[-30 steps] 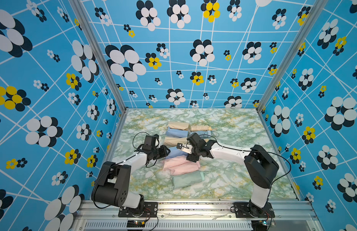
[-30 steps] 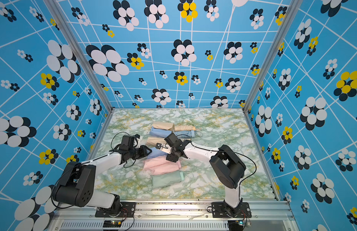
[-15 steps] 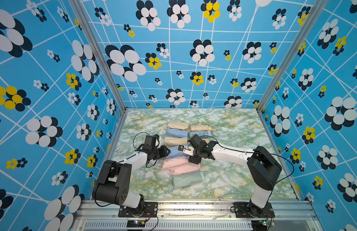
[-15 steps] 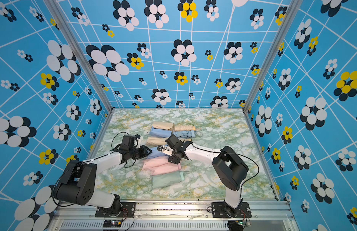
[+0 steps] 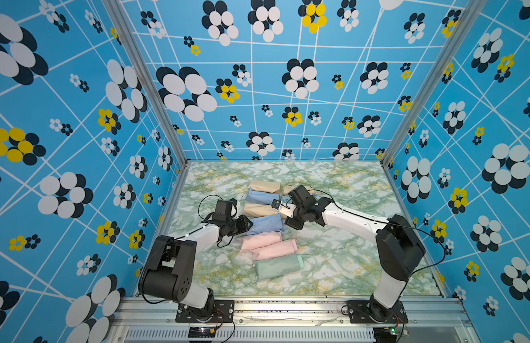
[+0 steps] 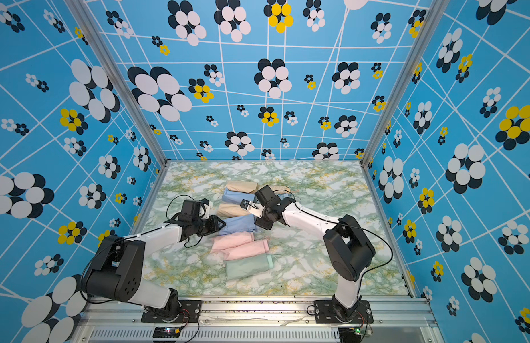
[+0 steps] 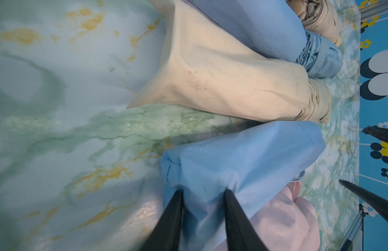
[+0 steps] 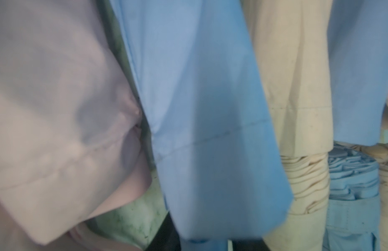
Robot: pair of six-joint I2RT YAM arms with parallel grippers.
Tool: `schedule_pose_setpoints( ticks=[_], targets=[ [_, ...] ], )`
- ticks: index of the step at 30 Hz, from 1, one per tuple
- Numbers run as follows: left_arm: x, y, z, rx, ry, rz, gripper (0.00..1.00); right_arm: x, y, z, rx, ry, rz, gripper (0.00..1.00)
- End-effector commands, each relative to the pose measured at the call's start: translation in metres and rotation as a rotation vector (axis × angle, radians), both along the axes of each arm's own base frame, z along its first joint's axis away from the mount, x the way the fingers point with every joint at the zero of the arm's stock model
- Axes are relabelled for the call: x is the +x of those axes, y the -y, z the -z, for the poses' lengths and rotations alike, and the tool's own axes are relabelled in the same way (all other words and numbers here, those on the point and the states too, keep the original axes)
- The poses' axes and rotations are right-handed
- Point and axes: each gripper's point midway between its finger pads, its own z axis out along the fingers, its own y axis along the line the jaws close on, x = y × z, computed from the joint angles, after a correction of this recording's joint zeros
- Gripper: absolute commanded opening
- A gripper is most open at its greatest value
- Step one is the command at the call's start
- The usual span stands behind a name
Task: Take umbrellas out of sleeves
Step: Take out the umbrella from the umbrella sleeve.
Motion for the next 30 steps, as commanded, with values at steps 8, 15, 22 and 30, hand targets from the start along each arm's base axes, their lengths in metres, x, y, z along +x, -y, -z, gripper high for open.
schedule_pose_setpoints(
  ticks=[8,15,22,30],
  targets=[
    [0.008,-0.006,0.006,0.053,-0.007,0.022,0.12,-0.006,-0.008,0.03,-0.058,-0.113,-0.076,0.59],
    [0.008,-0.009,0.01,0.066,-0.015,0.027,0.1,-0.015,-0.015,0.035,-0.042,-0.156,-0.136,0.6],
    [0.01,-0.009,0.009,0.067,-0.008,0.036,0.1,-0.01,-0.021,0.043,-0.053,-0.177,-0.145,0.57],
    [0.011,-0.009,0.006,0.07,-0.002,0.044,0.1,-0.009,-0.021,0.057,-0.081,-0.199,-0.152,0.51]
  ],
)
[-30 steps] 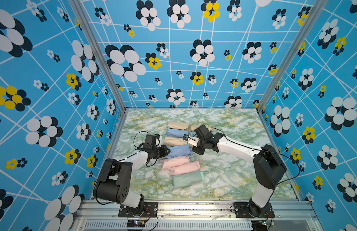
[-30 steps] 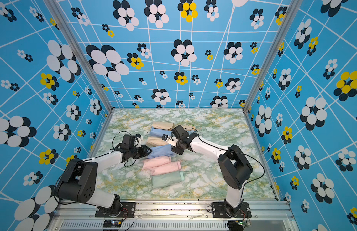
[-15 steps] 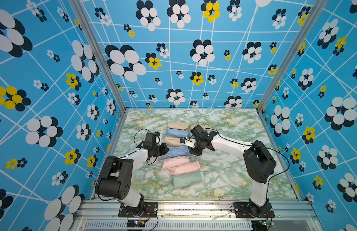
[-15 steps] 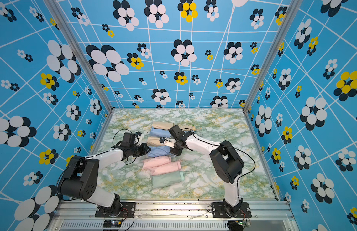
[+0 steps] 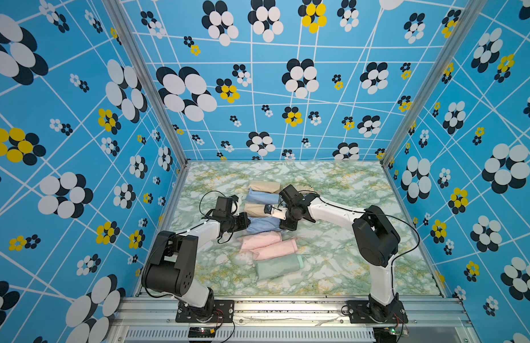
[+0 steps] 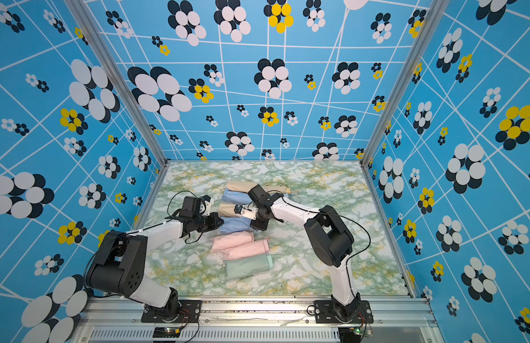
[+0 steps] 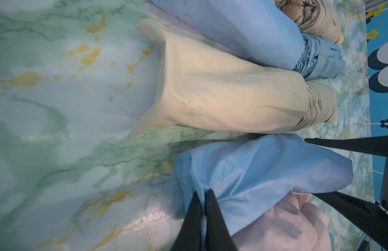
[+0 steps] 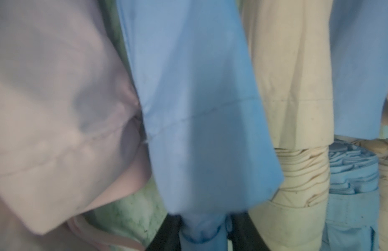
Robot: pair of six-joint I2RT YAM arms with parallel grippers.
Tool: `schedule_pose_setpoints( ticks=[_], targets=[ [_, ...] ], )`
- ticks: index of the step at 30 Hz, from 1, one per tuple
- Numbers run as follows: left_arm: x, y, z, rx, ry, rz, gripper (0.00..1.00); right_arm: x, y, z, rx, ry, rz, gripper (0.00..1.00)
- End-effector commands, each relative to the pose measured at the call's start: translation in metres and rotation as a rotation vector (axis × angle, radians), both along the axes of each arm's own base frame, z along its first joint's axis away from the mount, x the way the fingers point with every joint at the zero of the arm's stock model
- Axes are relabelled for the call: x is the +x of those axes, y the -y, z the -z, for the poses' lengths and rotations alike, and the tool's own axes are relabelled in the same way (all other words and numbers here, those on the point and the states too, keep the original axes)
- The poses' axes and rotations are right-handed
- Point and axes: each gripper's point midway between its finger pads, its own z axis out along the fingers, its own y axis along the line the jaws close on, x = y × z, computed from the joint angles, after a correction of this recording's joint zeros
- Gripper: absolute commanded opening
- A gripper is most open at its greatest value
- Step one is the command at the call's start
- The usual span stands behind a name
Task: Take umbrellas out of sleeves
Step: Take out the umbrella from the umbrella sleeve.
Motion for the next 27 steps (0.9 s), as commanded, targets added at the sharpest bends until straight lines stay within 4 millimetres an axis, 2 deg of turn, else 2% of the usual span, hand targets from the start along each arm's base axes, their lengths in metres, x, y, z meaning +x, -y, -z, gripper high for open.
schedule_pose_setpoints(
  ticks=[1,13,17,19,22,27],
  targets=[
    [-0.002,-0.006,0.008,0.027,-0.033,0.003,0.1,-0.002,0.0,0.01,-0.024,-0.03,-0.015,0.51],
    [-0.001,-0.004,0.007,0.017,-0.034,0.004,0.1,-0.001,-0.002,0.029,-0.083,-0.018,-0.036,0.48],
    [-0.002,-0.004,0.007,0.022,-0.035,0.01,0.1,0.002,-0.001,0.034,-0.115,0.0,-0.036,0.6],
    [-0.003,-0.004,0.007,0.026,-0.035,0.01,0.1,0.003,-0.001,0.033,-0.11,0.006,-0.035,0.61],
    [-0.002,-0.005,0.006,0.024,-0.035,0.01,0.1,0.003,-0.003,0.032,-0.1,0.016,-0.038,0.58],
    [-0.003,-0.006,0.005,0.03,-0.033,0.01,0.1,0.002,-0.004,0.03,-0.099,0.022,-0.042,0.42]
  ],
)
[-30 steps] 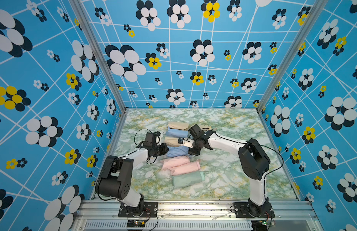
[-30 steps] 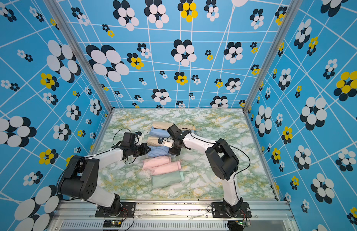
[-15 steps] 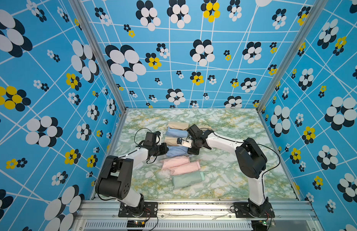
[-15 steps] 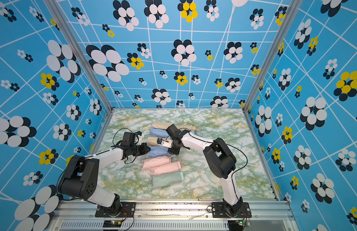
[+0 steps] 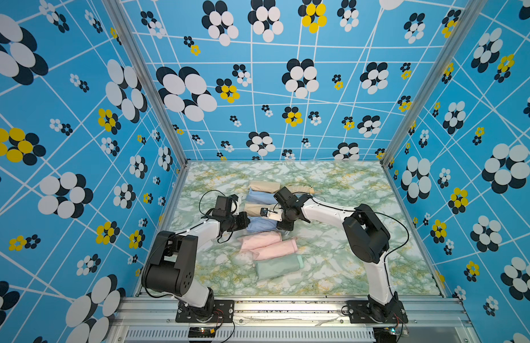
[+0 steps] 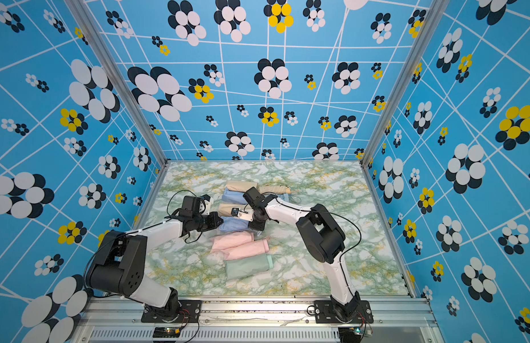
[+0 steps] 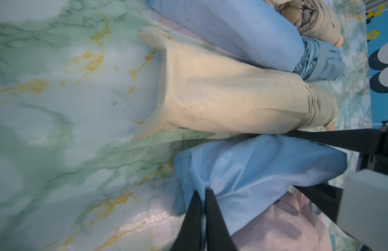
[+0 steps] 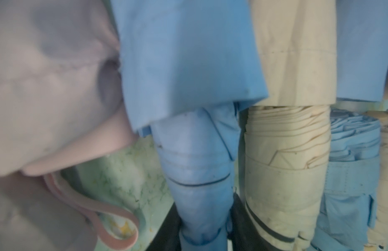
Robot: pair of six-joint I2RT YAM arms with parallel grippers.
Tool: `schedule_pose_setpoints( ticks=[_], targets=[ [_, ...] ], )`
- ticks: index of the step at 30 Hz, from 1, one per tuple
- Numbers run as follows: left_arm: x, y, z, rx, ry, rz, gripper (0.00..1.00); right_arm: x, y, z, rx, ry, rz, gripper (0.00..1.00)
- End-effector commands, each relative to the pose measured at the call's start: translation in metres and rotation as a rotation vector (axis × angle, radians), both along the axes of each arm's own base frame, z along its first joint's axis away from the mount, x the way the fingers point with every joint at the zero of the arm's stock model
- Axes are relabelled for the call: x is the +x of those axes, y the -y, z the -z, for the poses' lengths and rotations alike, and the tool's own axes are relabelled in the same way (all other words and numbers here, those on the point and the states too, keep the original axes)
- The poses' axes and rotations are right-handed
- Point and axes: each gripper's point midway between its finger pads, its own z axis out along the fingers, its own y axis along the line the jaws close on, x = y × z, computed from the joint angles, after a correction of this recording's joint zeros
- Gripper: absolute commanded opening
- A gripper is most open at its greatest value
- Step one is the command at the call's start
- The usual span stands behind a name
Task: Take umbrellas out of sleeves
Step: Take out the umbrella from the umbrella sleeve.
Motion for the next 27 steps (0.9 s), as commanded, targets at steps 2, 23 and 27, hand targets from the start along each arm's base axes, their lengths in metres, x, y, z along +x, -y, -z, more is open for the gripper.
schedule_pose_setpoints(
  ticks=[2,23,27],
  targets=[
    [-0.005,-0.005,0.008,0.024,-0.042,0.008,0.09,-0.007,0.006,0.008,-0.031,-0.017,0.01,0.39],
    [-0.008,-0.019,0.0,0.064,-0.027,-0.027,0.0,-0.013,0.021,-0.009,-0.039,0.038,0.001,0.31],
    [-0.008,-0.023,0.001,0.069,-0.03,-0.036,0.0,-0.014,0.023,-0.008,-0.048,0.039,-0.002,0.23]
  ],
)
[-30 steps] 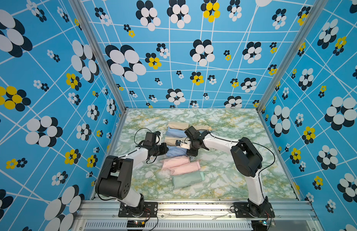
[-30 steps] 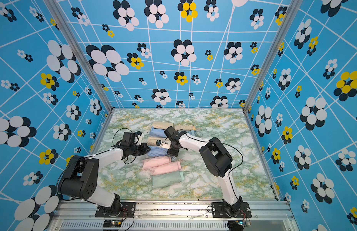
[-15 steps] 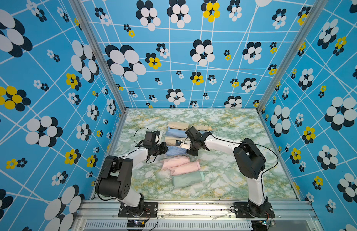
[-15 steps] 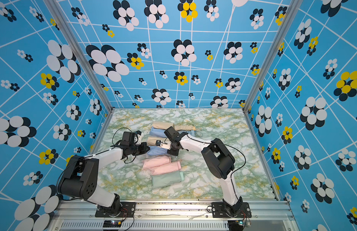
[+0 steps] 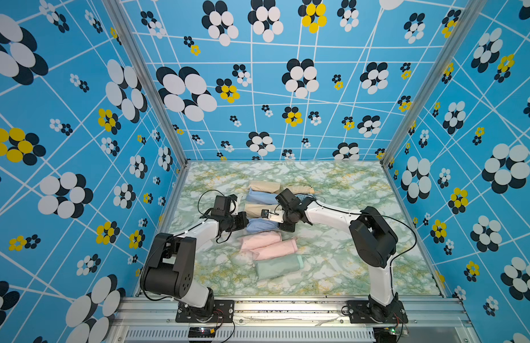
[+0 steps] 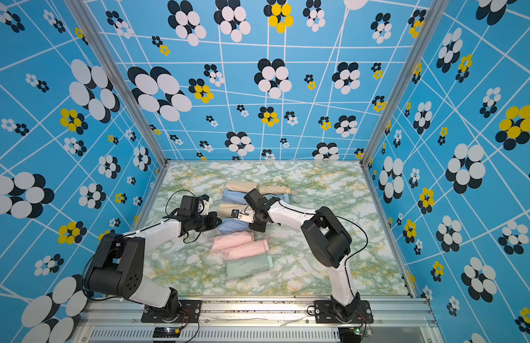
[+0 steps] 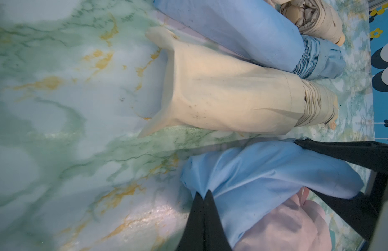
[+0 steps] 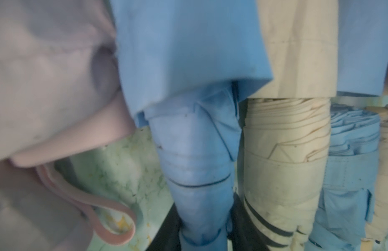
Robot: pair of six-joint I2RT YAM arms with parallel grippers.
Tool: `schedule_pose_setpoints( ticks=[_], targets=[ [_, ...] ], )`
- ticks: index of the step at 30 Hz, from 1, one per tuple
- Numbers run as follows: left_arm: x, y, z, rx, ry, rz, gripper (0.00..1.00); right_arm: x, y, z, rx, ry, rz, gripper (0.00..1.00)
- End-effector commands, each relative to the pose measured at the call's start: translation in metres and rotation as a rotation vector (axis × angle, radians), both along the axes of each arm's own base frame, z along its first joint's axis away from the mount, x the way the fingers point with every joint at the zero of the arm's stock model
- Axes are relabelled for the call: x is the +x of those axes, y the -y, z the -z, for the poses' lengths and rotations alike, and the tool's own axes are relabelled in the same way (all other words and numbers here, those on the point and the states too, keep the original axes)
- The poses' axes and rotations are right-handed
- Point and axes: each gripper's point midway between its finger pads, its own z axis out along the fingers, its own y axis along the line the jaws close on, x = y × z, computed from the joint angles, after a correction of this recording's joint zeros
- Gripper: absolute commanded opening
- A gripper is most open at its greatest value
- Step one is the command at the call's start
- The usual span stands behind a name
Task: Take umbrellas out of sleeves
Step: Take out the umbrella from the umbrella sleeve.
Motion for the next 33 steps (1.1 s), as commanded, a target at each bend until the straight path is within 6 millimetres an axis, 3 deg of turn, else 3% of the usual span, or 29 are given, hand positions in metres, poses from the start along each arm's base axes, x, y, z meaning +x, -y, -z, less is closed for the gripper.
schedule_pose_setpoints(
  ticks=[1,6,11,33],
  targets=[
    [-0.004,-0.017,0.003,0.057,-0.024,-0.036,0.0,-0.007,0.019,0.003,-0.063,-0.015,0.024,0.21],
    [-0.004,-0.019,0.004,0.058,-0.024,-0.044,0.0,-0.007,0.023,0.004,-0.081,-0.006,0.021,0.2],
    [-0.003,-0.02,0.002,0.058,-0.02,-0.043,0.0,-0.007,0.028,0.005,-0.098,0.007,0.018,0.12],
    [0.0,-0.026,-0.006,0.084,0.001,-0.049,0.0,-0.011,0.039,0.003,-0.127,0.03,-0.007,0.05]
  ],
)
